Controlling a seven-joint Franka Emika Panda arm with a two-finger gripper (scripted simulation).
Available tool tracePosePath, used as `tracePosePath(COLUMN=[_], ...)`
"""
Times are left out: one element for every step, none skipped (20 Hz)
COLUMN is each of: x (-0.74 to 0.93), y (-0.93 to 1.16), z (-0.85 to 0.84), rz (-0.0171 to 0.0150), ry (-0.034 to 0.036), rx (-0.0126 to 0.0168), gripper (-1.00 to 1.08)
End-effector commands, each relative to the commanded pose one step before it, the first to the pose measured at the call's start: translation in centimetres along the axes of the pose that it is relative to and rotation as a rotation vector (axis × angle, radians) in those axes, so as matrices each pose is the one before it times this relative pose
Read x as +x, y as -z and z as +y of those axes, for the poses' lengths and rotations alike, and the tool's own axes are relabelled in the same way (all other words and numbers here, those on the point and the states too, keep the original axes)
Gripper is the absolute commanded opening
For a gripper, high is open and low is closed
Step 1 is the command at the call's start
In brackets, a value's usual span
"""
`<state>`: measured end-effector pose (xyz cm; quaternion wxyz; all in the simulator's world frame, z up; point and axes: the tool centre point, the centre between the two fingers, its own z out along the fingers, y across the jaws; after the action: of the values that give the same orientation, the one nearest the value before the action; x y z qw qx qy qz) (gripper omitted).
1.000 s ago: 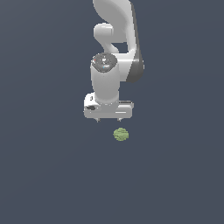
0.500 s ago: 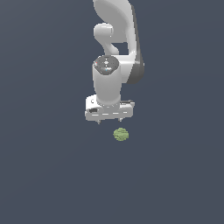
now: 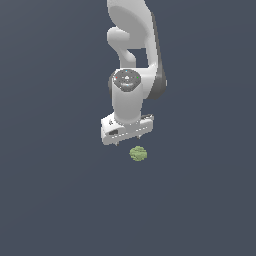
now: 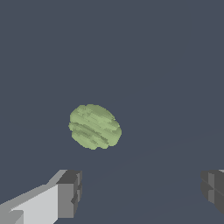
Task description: Pick up the object and move it to a goal position.
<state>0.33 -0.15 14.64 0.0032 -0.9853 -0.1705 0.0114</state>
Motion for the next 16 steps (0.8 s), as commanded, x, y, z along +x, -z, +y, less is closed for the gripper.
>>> tracePosePath(x=[0.162, 0.074, 0.078, 0.081, 0.085, 0.089, 0.092, 0.096, 0.1, 0.103, 0.107, 0.111, 0.114, 0.118, 0.122, 0.125], y=[-0.464, -0.183, -0.181, -0.18, -0.179, -0.178, -0.177, -0.176, -0.175, -0.173, -0.172, -0.171, -0.17, -0.169, -0.167, -0.166], z=[-0.285, -0.111, -0.11, -0.109, -0.108, -0.107, -0.106, -0.104, -0.103, -0.101, -0.099, -0.097, -0.095, -0.093, -0.091, -0.088], rz=[-0.0007, -0.00022, -0.00019, -0.00016, -0.00013, -0.0001, -0.00006, -0.00002, 0.00002, 0.00007, 0.00011, 0.00016, 0.00021, 0.00026, 0.00031, 0.00036], ry=[0.07923, 0.03156, 0.03157, 0.03157, 0.03158, 0.03158, 0.03159, 0.03159, 0.03159, 0.0316, 0.0316, 0.0316, 0.0316, 0.0316, 0.03161, 0.0316], rx=[-0.00287, -0.00104, -0.00099, -0.00094, -0.0009, -0.00085, -0.00081, -0.00078, -0.00074, -0.00071, -0.00068, -0.00066, -0.00064, -0.00062, -0.0006, -0.00059], gripper=[1.0, 1.0, 1.0, 1.0, 1.0, 1.0, 1.0, 1.0, 1.0, 1.0, 1.0, 1.0, 1.0, 1.0, 1.0, 1.0])
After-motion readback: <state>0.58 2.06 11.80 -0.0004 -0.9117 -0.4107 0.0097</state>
